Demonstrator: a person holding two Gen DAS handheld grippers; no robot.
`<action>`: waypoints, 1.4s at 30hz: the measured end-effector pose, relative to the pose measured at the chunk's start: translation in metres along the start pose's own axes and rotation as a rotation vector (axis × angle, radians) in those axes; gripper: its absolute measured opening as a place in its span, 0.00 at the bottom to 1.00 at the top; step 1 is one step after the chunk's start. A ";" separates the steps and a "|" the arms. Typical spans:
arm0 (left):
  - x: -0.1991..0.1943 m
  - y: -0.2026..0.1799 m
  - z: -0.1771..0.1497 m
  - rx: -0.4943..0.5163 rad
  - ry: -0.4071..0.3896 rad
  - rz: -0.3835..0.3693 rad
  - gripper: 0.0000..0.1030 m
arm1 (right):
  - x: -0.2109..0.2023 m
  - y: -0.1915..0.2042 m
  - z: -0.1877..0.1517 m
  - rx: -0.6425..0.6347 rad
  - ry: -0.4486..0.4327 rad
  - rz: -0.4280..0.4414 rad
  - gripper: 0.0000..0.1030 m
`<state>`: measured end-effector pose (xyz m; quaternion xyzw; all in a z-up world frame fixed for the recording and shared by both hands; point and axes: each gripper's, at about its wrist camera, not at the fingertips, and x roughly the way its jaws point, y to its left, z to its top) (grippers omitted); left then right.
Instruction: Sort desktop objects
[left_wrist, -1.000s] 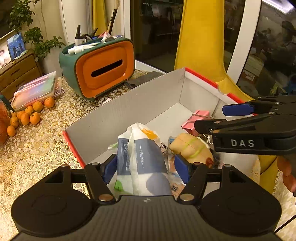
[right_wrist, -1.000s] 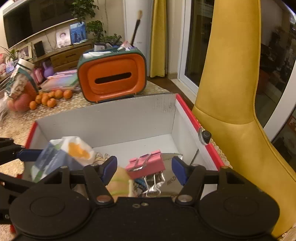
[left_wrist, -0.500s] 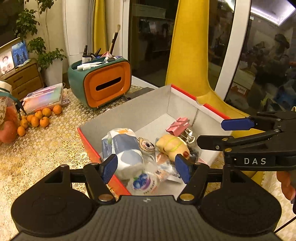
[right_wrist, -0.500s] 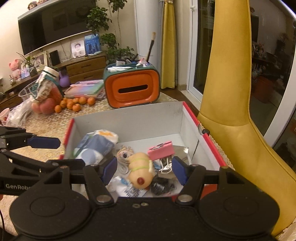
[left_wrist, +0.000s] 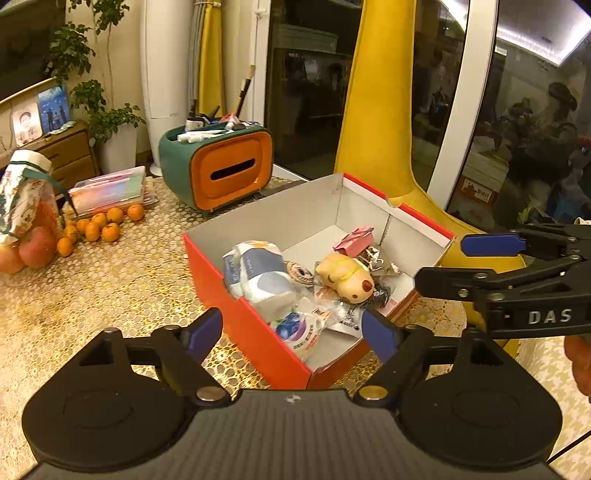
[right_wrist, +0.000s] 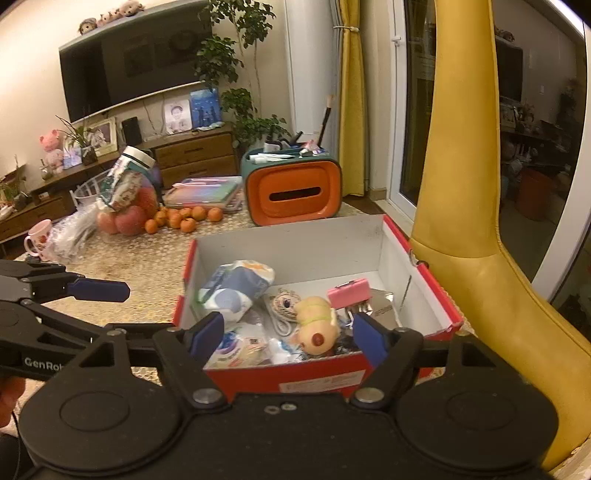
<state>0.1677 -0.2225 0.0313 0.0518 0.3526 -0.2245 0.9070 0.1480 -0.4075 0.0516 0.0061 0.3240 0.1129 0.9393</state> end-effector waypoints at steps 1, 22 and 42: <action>-0.003 0.001 -0.002 0.000 -0.003 0.002 0.81 | -0.003 0.001 -0.002 0.000 -0.004 0.003 0.75; -0.051 -0.008 -0.038 -0.011 -0.046 0.013 0.97 | -0.052 0.022 -0.042 0.025 -0.120 0.019 0.98; -0.055 -0.008 -0.062 -0.009 -0.009 -0.004 0.97 | -0.060 0.029 -0.066 0.071 -0.126 -0.036 0.99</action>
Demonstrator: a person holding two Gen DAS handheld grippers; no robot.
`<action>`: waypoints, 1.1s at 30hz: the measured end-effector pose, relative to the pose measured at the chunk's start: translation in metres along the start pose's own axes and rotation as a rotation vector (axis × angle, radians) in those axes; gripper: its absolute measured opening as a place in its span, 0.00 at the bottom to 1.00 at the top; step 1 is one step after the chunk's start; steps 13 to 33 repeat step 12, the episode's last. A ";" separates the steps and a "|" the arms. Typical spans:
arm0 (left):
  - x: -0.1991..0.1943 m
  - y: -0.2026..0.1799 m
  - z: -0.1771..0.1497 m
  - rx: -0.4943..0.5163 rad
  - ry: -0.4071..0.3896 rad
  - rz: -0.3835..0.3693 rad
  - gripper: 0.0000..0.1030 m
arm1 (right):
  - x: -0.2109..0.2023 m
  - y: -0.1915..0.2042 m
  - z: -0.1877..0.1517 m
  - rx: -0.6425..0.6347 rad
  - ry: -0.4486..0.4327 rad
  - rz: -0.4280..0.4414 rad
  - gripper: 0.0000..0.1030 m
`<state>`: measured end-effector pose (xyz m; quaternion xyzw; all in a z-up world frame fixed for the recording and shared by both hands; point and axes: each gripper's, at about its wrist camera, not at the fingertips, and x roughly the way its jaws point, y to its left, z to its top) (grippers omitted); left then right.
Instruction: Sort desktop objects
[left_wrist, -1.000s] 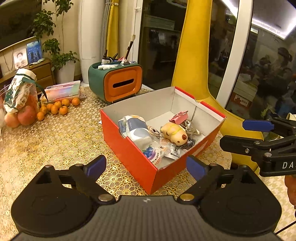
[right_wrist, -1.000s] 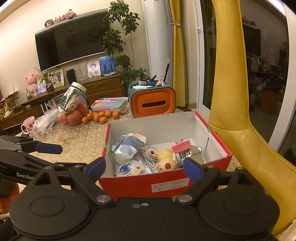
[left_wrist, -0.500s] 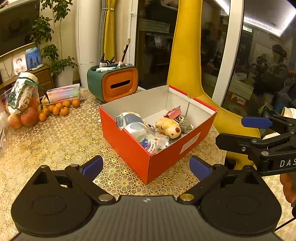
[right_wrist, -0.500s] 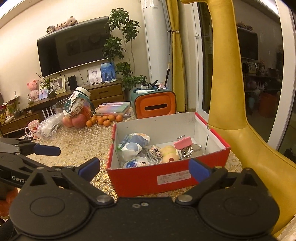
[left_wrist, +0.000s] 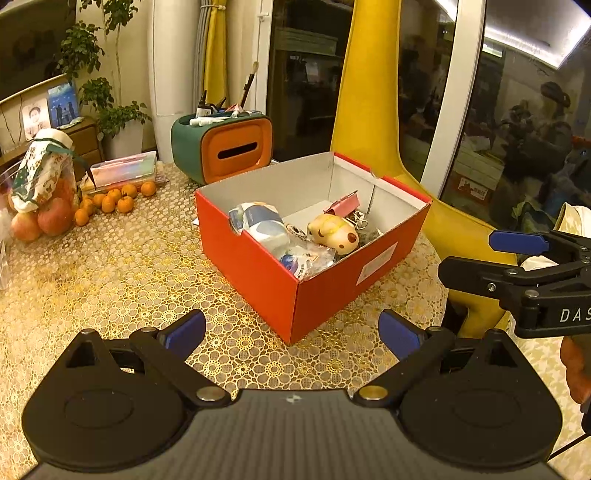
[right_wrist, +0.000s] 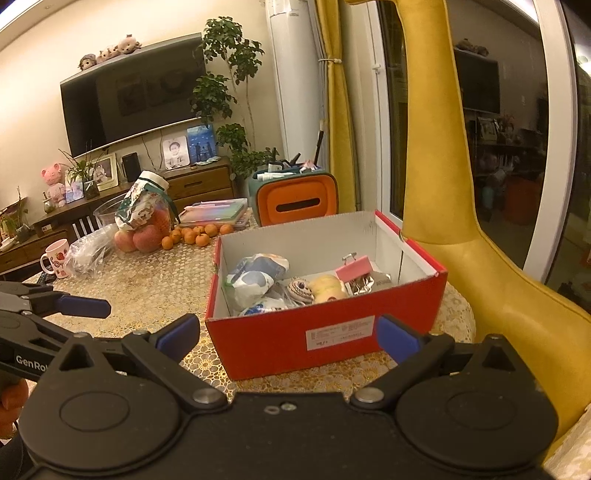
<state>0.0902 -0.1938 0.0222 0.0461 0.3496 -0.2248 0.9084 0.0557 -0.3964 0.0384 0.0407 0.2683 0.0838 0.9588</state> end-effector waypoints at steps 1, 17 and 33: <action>0.000 0.001 -0.001 0.000 0.003 -0.003 0.97 | 0.000 0.000 -0.001 0.000 0.001 -0.003 0.99; -0.014 0.014 -0.008 0.003 0.008 -0.071 0.97 | -0.001 0.010 -0.006 0.023 0.009 -0.030 0.99; -0.014 0.014 -0.008 0.003 0.008 -0.071 0.97 | -0.001 0.010 -0.006 0.023 0.009 -0.030 0.99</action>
